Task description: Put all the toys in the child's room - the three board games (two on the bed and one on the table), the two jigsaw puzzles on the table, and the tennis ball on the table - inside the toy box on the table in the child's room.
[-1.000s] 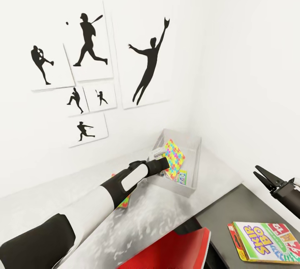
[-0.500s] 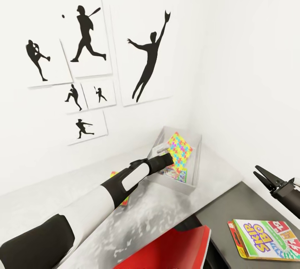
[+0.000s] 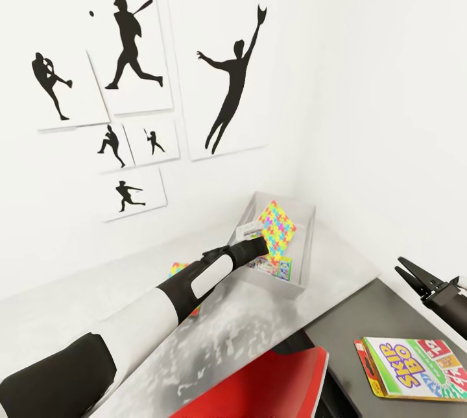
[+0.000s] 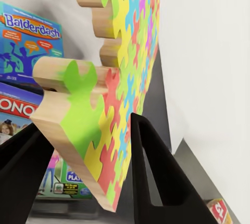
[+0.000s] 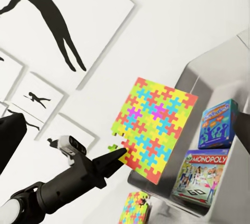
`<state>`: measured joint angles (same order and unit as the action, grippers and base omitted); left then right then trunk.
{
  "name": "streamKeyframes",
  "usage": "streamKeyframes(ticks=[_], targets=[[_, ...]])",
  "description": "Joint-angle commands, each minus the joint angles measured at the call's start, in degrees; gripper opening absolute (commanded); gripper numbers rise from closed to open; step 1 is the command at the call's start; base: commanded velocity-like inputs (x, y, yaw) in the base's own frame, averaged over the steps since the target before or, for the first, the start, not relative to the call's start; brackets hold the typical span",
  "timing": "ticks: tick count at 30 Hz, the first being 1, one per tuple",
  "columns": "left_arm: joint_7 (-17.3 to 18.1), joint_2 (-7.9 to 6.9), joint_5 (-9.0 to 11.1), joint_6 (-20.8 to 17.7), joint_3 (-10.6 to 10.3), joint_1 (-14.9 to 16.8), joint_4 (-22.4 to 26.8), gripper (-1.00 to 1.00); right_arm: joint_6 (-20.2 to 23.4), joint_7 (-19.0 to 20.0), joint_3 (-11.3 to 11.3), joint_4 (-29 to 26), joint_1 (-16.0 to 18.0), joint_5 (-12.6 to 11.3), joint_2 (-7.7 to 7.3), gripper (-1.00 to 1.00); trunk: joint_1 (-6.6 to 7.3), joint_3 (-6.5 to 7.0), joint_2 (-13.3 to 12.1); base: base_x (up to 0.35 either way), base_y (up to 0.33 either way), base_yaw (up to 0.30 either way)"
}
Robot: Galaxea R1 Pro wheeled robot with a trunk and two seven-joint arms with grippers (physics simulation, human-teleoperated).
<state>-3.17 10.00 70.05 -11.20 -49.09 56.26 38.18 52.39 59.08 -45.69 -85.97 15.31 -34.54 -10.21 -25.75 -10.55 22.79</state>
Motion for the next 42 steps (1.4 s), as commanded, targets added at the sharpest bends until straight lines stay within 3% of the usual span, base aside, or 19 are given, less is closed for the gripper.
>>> streamKeyframes(ticks=[1,10,16,20,23,42], targets=[[-0.3,0.0,0.46,-0.03,-0.13,0.08,0.02,-1.0,0.26,0.15,-0.08,-0.02,0.06,-0.01,0.0,1.0,-0.03,-0.22,0.13,0.0,0.0,0.0],[-0.08,0.0,0.46,0.04,-0.06,0.08,-0.05,-1.0,0.26,0.15,-0.1,-0.04,0.05,-0.04,-0.01,1.0,-0.03,-1.07,0.13,0.0,0.0,0.0],[3.35,0.0,0.91,0.0,0.49,0.08,-0.2,-1.0,0.26,0.15,-0.1,-0.07,0.07,-0.09,-0.03,1.0,-0.03,-1.63,0.13,0.0,0.0,0.0],[4.18,0.0,1.07,-0.23,4.73,0.08,-0.28,-1.0,0.26,0.18,-0.1,-0.08,0.07,-0.09,0.0,1.0,-0.03,-2.01,0.13,0.0,0.0,0.0],[4.27,0.0,1.06,-0.24,5.86,0.08,-0.34,-1.0,0.26,0.21,-0.1,-0.08,0.07,-0.09,0.01,1.0,-0.03,-2.29,0.13,0.0,0.0,0.0],[4.31,0.0,0.65,-0.05,6.29,0.08,-0.56,-1.0,0.26,0.23,-0.17,-0.08,0.02,-0.09,0.02,1.0,-0.03,-3.91,0.13,0.0,0.0,0.0]])
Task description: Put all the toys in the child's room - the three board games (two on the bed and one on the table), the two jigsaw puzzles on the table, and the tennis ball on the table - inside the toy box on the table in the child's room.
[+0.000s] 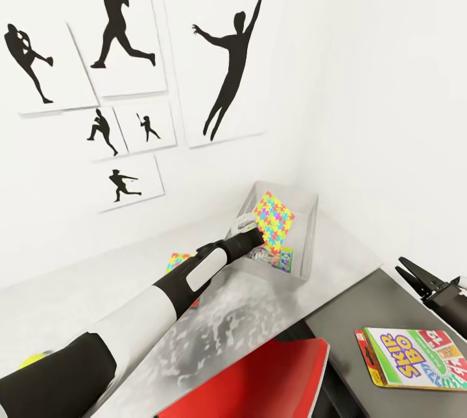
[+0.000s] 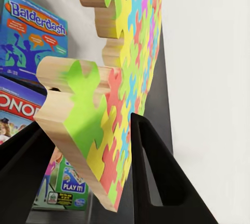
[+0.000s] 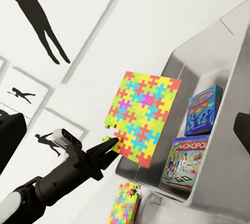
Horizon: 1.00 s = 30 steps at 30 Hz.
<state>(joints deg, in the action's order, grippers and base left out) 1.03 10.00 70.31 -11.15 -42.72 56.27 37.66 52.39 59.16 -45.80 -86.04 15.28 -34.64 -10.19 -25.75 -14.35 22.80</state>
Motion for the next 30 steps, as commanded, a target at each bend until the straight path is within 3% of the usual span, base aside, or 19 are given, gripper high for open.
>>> streamKeyframes(ticks=[1,7,27,28,30], targets=[[0.12,0.0,0.37,-0.1,-0.08,0.07,-0.04,-1.0,0.25,0.16,-0.21,0.0,0.05,0.01,-0.01,1.0,-0.03,-0.12,0.11,0.0,0.0,0.0],[0.12,0.0,0.3,-0.09,-0.08,0.07,-0.04,-1.0,0.32,0.17,-2.17,0.0,0.02,0.01,-0.01,1.0,-0.03,-0.13,0.11,0.0,0.0,0.0],[0.12,0.0,0.27,-0.04,-0.08,0.07,-0.04,-1.0,0.27,0.17,-2.28,0.0,0.01,0.01,0.07,1.0,-0.03,-0.14,0.11,0.0,0.0,0.0],[0.12,0.0,0.27,-0.04,-0.08,0.07,-0.04,1.0,0.26,0.17,-2.28,0.0,0.01,0.01,0.06,1.0,-0.03,-0.14,0.11,0.0,0.0,0.0],[0.12,0.0,0.27,-0.04,-0.11,0.07,-0.04,1.0,0.26,0.17,-2.28,0.0,0.01,0.01,0.08,1.0,-0.03,-0.14,0.11,0.0,0.0,0.0]])
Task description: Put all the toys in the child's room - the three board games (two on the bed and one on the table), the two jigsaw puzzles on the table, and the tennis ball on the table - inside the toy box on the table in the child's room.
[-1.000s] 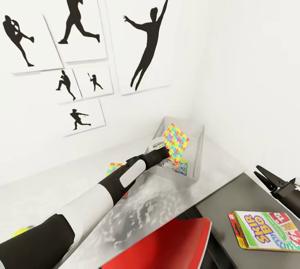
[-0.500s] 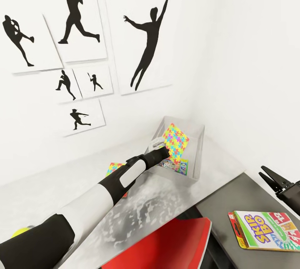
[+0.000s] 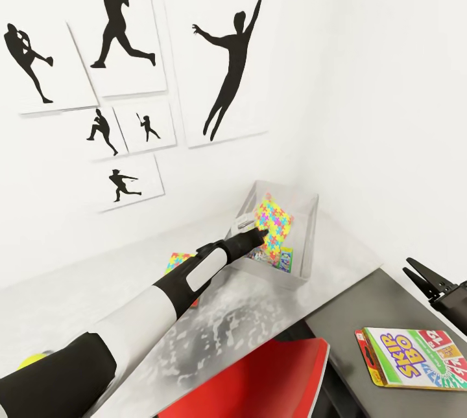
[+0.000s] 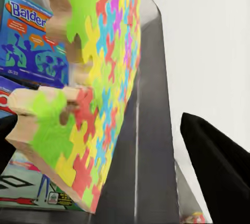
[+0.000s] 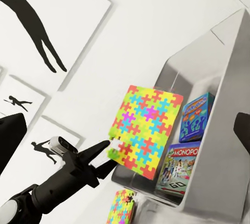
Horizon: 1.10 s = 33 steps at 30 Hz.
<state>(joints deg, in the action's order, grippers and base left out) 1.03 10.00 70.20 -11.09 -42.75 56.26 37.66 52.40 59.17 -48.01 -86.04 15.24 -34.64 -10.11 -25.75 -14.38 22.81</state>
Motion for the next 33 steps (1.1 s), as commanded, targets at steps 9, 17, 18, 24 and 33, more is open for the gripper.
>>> streamKeyframes(ticks=[9,17,18,24,33], targets=[[0.1,0.0,0.45,-0.35,-0.19,0.07,0.44,1.0,0.25,0.16,-0.07,0.0,0.05,0.08,-0.04,1.0,-0.03,-0.11,0.11,0.0,0.0,0.0],[-0.21,-1.65,0.96,-6.3,0.27,0.07,9.75,1.0,0.24,0.16,-0.15,0.08,0.05,0.1,-0.09,1.0,-0.03,-0.11,0.11,0.0,0.0,0.0],[-0.25,-2.51,1.03,-7.98,1.06,0.06,11.75,1.0,0.24,0.16,-0.15,0.08,0.05,0.1,-0.09,1.0,-0.03,-0.11,0.11,0.0,0.0,0.0],[-0.4,-7.63,1.13,-25.69,15.67,-0.48,25.96,1.0,0.24,0.16,-0.15,0.12,0.05,0.1,-0.09,1.0,-0.03,-0.11,0.11,0.0,0.0,0.0],[-0.08,-21.45,3.51,-44.99,34.97,-6.7,34.75,1.0,0.24,0.16,-0.15,0.09,0.05,0.02,-0.09,1.0,-0.03,-0.11,0.11,0.0,0.0,0.0]])
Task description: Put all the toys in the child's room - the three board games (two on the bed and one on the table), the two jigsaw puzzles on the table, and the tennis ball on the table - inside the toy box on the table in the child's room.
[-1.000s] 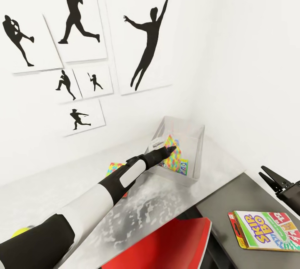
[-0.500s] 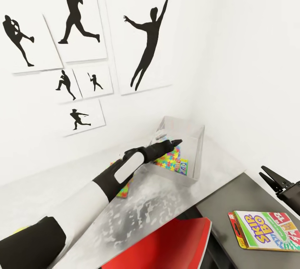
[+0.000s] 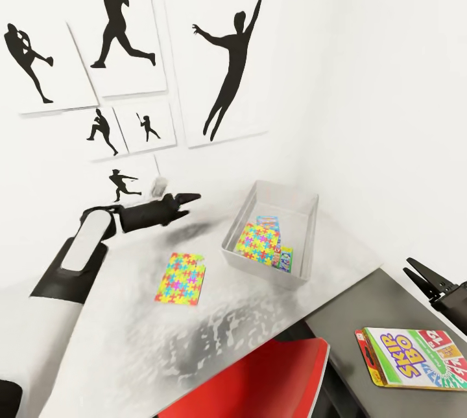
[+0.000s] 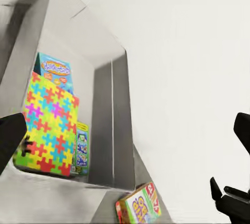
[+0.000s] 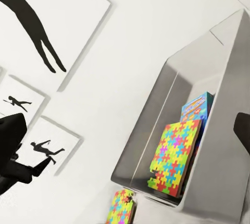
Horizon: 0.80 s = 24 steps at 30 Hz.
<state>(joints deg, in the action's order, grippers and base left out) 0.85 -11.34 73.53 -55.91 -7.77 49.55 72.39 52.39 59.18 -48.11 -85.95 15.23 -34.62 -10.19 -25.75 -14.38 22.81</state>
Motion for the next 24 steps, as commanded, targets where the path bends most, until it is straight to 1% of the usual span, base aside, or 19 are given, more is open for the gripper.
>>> streamKeyframes(ticks=[1,2,3,5,6,7,9,14,16,17,19,22,24], targets=[[0.13,-1.23,1.29,-1.59,1.59,-1.0,0.08,1.0,0.25,0.15,-0.06,0.0,0.06,0.0,0.0,1.0,-0.03,-0.1,0.11,0.0,0.0,0.0],[0.17,-3.27,2.86,-2.86,3.58,-3.01,0.26,1.0,0.25,0.15,-0.1,0.0,0.06,0.0,0.0,1.0,-0.03,-0.1,0.11,0.0,0.0,0.0],[0.18,-4.99,3.63,-3.35,4.44,-4.57,0.46,1.0,0.25,0.18,-0.11,0.0,0.06,-0.02,0.0,1.0,-0.03,-0.1,0.11,0.0,0.0,0.0],[0.52,-8.32,4.46,-3.85,5.32,-7.62,0.82,1.0,0.25,0.7,-0.13,-0.04,0.06,-0.02,0.0,1.0,-0.03,-0.1,0.11,0.0,0.0,0.0],[0.98,-9.64,4.6,-3.96,5.54,-9.16,0.91,1.0,0.25,1.38,-0.17,-0.03,0.06,0.0,0.0,1.0,-0.03,-0.1,0.11,0.0,0.0,0.0],[1.75,-10.88,4.47,-4.04,5.8,-11.73,0.87,1.0,0.25,2.67,-0.2,-0.02,0.06,0.04,0.0,1.0,-0.03,-0.07,0.11,0.0,0.0,0.0],[2.34,-11.72,4.3,-4.08,6.14,-15.1,0.81,1.0,0.25,3.95,-0.22,-0.01,0.06,0.06,0.0,1.0,-0.03,0.03,0.11,0.0,0.0,0.0],[2.68,-12.37,4.1,-4.08,6.88,-21.41,0.67,1.0,0.25,4.89,-0.17,0.0,-0.01,0.08,0.09,1.0,-0.03,0.44,0.11,0.0,0.0,0.0],[2.73,-13.01,4.08,-4.09,7.65,-24.07,0.65,1.0,0.25,5.07,-0.12,-0.13,-0.38,0.03,0.34,1.0,-0.03,0.63,0.11,0.0,0.0,0.0],[2.73,-13.18,4.1,-4.09,7.8,-24.49,0.65,1.0,0.25,5.09,-0.11,-0.19,-0.47,0.02,0.43,1.0,-0.03,0.72,0.11,0.0,0.0,0.0],[3.07,-14.0,4.44,-4.09,8.41,-25.75,1.51,1.0,0.25,5.14,-0.04,-0.33,-0.77,0.0,0.74,1.0,-0.03,0.91,0.11,0.0,0.0,0.0],[4.81,-15.72,4.78,-4.09,9.08,-26.37,3.21,1.0,0.24,5.16,0.12,-0.29,-0.88,-0.01,0.95,1.0,-0.03,1.19,0.11,0.0,0.0,0.008],[6.02,-16.1,4.83,-4.09,9.19,-26.51,3.51,1.0,0.19,5.16,0.22,-0.22,-0.9,0.04,1.01,1.0,-0.03,1.38,0.11,0.0,0.0,0.048]])
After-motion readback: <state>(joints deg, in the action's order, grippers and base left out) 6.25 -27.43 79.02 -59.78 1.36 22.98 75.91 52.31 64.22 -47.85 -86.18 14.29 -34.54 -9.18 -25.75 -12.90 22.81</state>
